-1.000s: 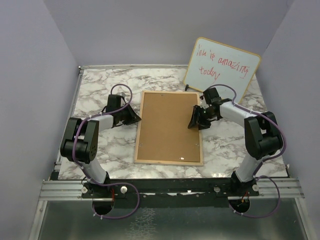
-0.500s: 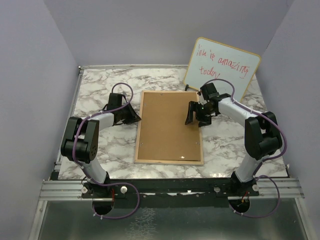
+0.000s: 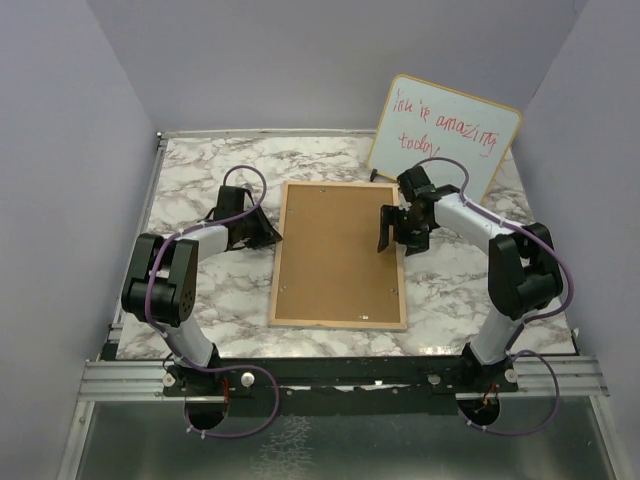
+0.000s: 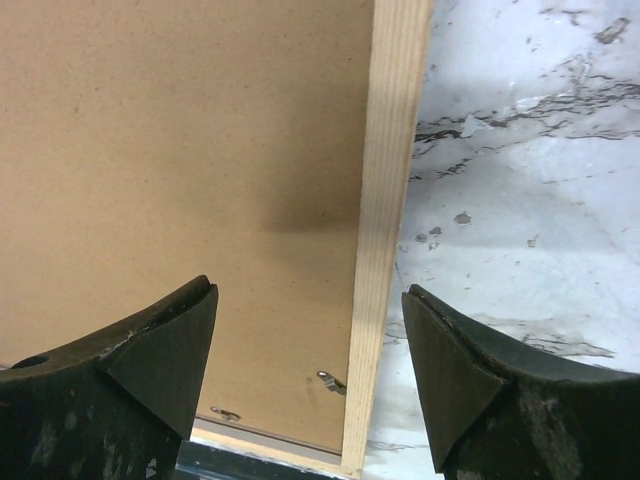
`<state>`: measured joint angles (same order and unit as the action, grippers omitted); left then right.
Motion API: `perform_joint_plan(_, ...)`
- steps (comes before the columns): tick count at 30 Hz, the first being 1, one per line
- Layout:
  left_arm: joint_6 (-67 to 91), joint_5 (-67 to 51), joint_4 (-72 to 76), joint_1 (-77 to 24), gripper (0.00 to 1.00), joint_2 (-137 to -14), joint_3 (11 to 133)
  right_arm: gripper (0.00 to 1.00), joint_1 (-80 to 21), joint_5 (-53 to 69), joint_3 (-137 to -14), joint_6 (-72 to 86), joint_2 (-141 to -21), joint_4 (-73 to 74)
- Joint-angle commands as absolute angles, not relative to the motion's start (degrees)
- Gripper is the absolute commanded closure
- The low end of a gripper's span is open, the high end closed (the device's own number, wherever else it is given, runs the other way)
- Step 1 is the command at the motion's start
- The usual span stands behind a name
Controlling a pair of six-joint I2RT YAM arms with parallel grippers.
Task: Put the photo into the frame
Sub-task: Turn over the photo frame item on the photo frame.
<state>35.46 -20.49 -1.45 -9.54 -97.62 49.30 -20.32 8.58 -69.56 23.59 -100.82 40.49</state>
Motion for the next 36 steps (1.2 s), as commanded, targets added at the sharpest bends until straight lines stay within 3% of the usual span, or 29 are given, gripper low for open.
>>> perform_joint_plan(1,32.8,-16.57,-7.55,-10.01,0.72,-99.45,48.99,0.22,-20.61,3.78,-69.35,25.26,-98.86,39.49)
perform_joint_plan(9,32.34,-18.48,-7.8,-10.02,0.64,-99.67,49.23,0.33,-20.61,8.4,-64.38,25.02,-101.03,33.69)
perform_joint_plan(16,31.7,-18.18,-7.49,-10.02,0.67,-100.01,49.04,0.56,-20.66,15.38,-62.25,23.22,-99.26,29.79)
perform_joint_plan(20,30.91,-16.89,-7.72,-10.02,0.7,-100.41,49.66,0.62,-20.71,15.28,-62.26,23.64,-100.05,30.75)
perform_joint_plan(22,30.41,-16.38,-8.3,-10.09,0.72,-100.54,50.22,0.59,-20.68,14.67,-62.15,24.13,-99.68,30.94)
perform_joint_plan(26,29.37,-13.54,-10.41,-10.11,0.74,-100.14,51.24,0.4,-20.61,11.4,-61.7,25.36,-96.74,32.91)
perform_joint_plan(28,28.81,-12.51,-11.38,-10.11,0.74,-99.8,51.63,0.35,-20.65,11.26,-60.68,25.54,-94.72,33.71)
perform_joint_plan(36,28.19,-12.27,-12.69,-10.11,0.69,-97.39,51.52,0.31,-21.75,18.26,-51.02,25.85,-83.61,31.92)
